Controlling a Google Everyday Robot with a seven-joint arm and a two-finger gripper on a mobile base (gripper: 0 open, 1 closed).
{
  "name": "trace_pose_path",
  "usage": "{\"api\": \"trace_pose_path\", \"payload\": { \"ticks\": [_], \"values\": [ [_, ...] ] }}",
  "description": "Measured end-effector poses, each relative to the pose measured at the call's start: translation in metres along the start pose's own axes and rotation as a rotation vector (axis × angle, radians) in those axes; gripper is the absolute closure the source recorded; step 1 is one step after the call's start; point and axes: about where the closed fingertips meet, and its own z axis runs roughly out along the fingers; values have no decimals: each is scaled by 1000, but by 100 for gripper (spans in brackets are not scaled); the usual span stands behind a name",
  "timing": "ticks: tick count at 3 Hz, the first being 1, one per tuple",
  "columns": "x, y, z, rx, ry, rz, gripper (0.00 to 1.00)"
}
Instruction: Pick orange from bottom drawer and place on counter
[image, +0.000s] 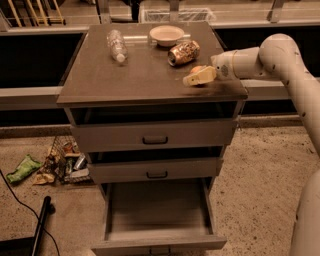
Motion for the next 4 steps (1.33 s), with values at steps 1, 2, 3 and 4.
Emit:
{"api": "trace_pose_path", "payload": {
  "ticks": [1, 2, 3, 4],
  "values": [
    [0, -5, -21, 34, -4, -1, 0],
    [0, -9, -35, 59, -15, -2, 0],
    [-4, -17, -53, 102, -43, -8, 0],
    [-7, -25, -75, 157, -70, -14, 0]
  ]
}}
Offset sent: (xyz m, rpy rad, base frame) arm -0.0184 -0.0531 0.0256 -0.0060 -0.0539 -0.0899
